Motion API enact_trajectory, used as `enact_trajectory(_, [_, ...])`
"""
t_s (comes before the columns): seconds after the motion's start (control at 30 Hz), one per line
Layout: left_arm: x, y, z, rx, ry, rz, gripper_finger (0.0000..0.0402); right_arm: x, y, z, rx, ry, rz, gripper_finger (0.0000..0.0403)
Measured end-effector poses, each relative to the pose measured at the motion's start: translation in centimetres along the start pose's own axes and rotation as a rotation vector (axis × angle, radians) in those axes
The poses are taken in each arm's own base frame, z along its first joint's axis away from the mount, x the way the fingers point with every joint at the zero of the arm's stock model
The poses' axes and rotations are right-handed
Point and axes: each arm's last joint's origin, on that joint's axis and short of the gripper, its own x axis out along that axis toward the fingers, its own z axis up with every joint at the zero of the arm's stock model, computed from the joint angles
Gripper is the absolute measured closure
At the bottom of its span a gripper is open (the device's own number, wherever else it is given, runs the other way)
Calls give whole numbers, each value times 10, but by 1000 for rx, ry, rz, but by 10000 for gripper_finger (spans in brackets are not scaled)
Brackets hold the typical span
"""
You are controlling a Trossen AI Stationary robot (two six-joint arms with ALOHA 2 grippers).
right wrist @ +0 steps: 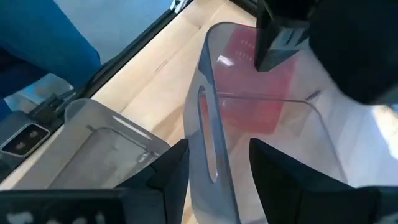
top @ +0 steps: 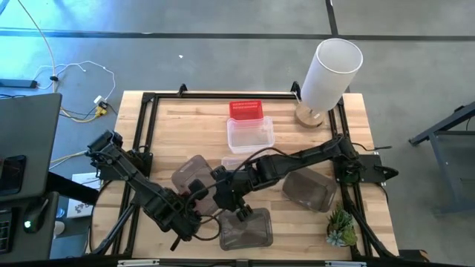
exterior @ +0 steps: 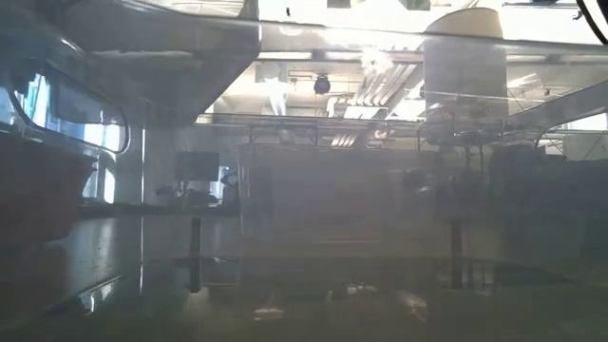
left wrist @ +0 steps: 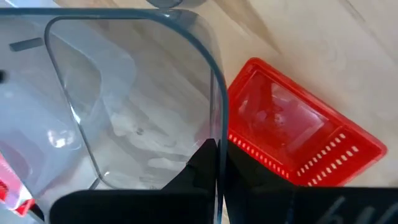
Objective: Stack baskets by color
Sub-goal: Stack the left black transparent bin on the bottom black transparent bin
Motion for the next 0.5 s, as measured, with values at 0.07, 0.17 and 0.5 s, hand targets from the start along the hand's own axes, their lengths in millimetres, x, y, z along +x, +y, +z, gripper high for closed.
enact_trajectory(0.07, [0, -1, 1, 10, -5, 3, 401, 2, 1, -3, 14, 29, 10, 249])
enact_trajectory(0.17, [-1, -3, 1, 13, -12, 1, 401, 6, -1, -5, 31, 35, 8, 254])
enact_trajectory(0.5, [-1, -2, 2, 7, -20, -5, 401, 6, 0, -6, 25, 45, 15, 390])
